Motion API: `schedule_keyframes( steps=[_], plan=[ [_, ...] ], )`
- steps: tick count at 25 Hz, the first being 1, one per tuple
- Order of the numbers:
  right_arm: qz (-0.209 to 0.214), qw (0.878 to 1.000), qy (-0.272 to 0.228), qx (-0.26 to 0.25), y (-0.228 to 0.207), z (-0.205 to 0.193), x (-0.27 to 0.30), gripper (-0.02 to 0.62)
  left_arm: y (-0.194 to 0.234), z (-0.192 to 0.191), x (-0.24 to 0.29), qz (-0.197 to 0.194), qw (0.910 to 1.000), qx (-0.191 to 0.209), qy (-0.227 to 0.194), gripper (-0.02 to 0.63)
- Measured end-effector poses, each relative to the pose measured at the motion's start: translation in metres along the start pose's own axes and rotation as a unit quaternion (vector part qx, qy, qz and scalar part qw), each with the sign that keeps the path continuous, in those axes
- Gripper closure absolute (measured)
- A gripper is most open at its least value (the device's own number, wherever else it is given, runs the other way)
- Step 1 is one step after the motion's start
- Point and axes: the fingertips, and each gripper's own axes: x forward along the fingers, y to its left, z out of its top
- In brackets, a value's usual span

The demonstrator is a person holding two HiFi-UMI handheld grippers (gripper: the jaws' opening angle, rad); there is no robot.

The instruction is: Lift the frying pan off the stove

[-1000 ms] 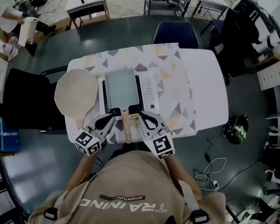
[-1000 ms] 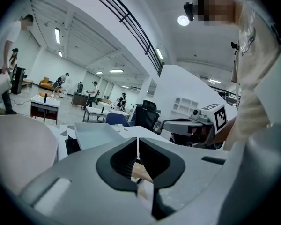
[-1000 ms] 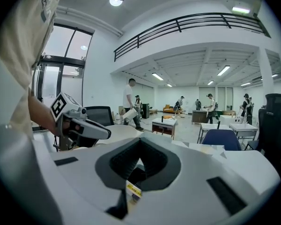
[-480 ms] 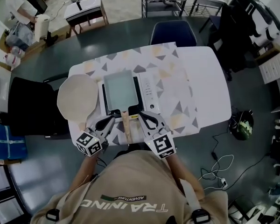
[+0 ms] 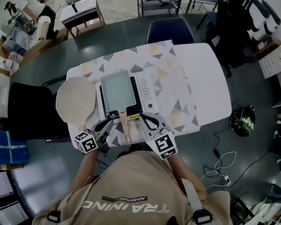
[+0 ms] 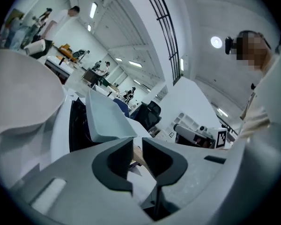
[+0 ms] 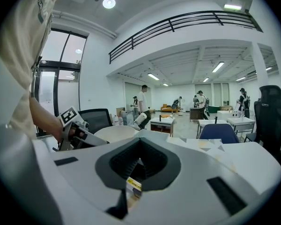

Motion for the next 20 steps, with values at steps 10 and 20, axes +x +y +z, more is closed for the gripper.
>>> schedule_keyframes(
  steps=[10, 20],
  plan=[
    [0.003, 1.000, 0.009, -0.004, 0.001, -0.004, 0.005, 0.594, 0.010, -0.026, 0.014, -0.027, 0.9850, -0.168, 0.025, 0.449],
    [-0.001, 1.000, 0.022, 0.001, -0.002, -0.008, 0.009, 0.594, -0.001, -0.039, 0.032, -0.075, 0.9490, -0.300, 0.059, 0.442]
  ],
)
